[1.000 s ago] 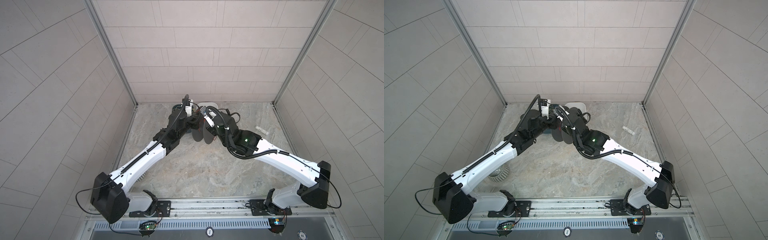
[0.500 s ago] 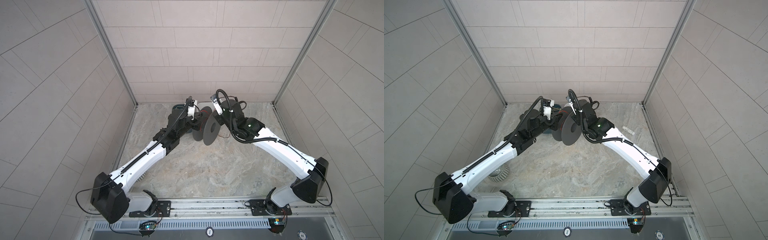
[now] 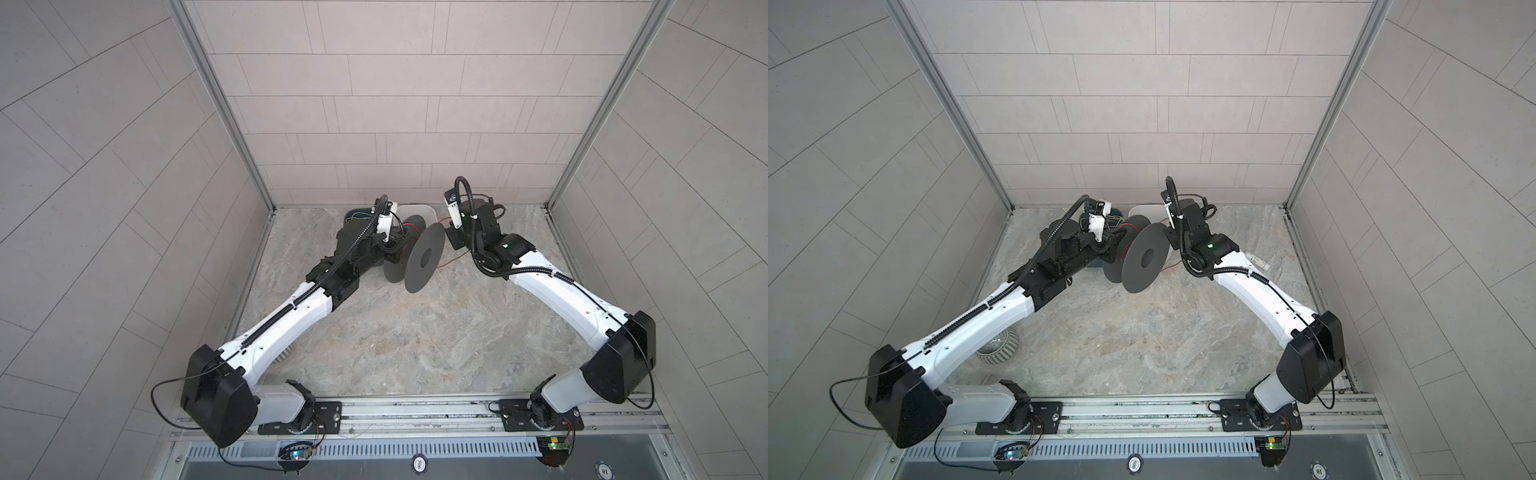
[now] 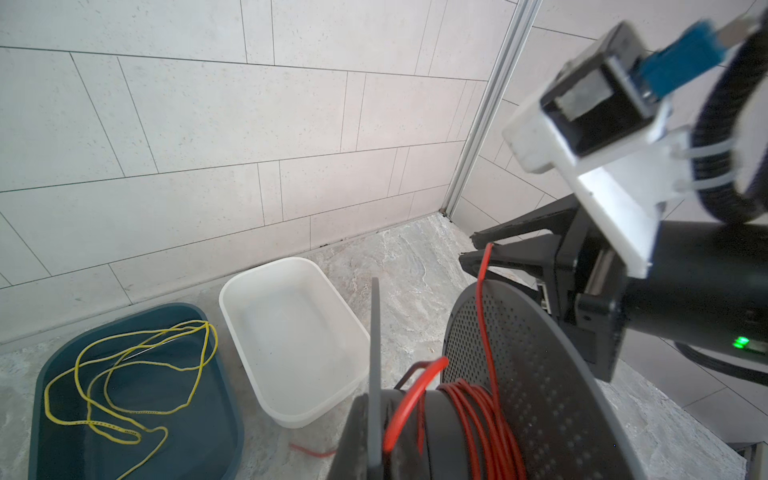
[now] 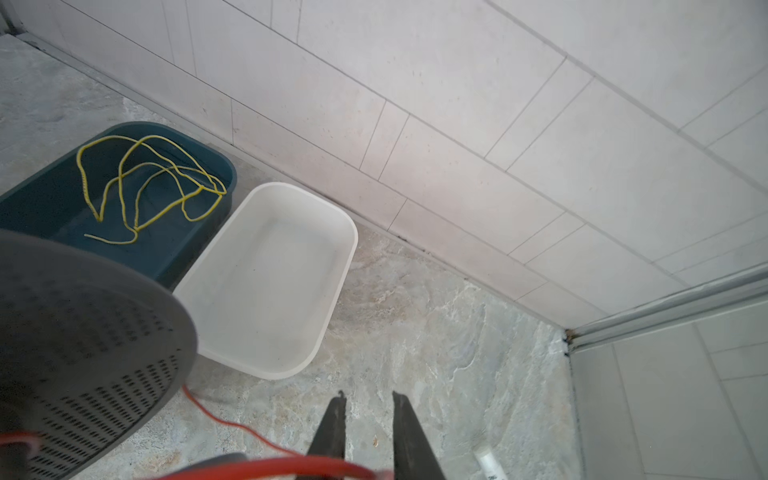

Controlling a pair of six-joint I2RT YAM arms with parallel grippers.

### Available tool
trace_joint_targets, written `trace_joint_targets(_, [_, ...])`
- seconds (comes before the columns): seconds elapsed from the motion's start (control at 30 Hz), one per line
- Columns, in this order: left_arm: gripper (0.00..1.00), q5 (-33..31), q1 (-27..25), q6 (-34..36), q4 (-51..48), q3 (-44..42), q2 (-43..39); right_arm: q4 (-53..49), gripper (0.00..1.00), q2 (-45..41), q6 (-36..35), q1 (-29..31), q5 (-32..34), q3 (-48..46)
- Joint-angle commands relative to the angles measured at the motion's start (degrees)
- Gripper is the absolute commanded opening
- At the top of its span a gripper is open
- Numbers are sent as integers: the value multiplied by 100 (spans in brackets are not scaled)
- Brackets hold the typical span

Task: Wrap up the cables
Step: 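Hold the cable above the spool with the right gripper while the left holds the spool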

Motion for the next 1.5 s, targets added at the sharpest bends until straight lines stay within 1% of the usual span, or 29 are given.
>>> trace_joint_targets(0.0, [0, 41, 36, 7, 296, 44, -254, 451, 21, -268, 370, -206, -391, -310])
trace_joint_targets(0.17, [0, 196, 54, 15, 140, 103, -290, 682, 23, -250, 457, -414, -746, -640])
trace_joint_targets(0.23, [0, 301, 81, -64, 140, 88, -351, 848, 23, -248, 527, -484, -923, -829])
trace_joint_targets(0.33, [0, 516, 177, -265, 159, 82, -418, 1105, 26, -190, 610, -584, -1199, -1119])
trace_joint_targets(0.43, [0, 757, 306, -487, 125, 130, -429, 1314, 30, -92, 712, -692, -1454, -1354])
trace_joint_targets(0.53, [0, 906, 410, -658, 161, 132, -426, 1586, 38, -28, 847, -783, -1846, -1575])
trace_joint_targets(0.77, [0, 767, 518, -930, 198, 48, -533, 2255, 48, 27, 1328, -856, -2406, -2226])
trace_joint_targets(0.93, [0, 815, 574, -1104, 296, -6, -547, 2912, 51, -95, 1677, -856, -2717, -2969])
trace_joint_targets(1.17, [0, 976, 615, -1280, 432, 3, -405, 3502, 47, -373, 1962, -865, -2921, -3691])
trace_joint_targets(1.3, [0, 1062, 636, -1371, 523, -22, -368, 3697, 41, -468, 2080, -874, -2896, -3831])
trace_joint_targets(1.33, [0, 1082, 644, -1398, 547, -27, -368, 3766, 39, -478, 2135, -874, -2924, -3851])
trace_joint_targets(1.4, [0, 1087, 661, -1458, 586, -45, -371, 3856, 31, -491, 2247, -874, -2952, -3883])
trace_joint_targets(1.47, [0, 1091, 700, -1567, 639, -70, -359, 3919, 19, -522, 2363, -880, -2970, -3929])
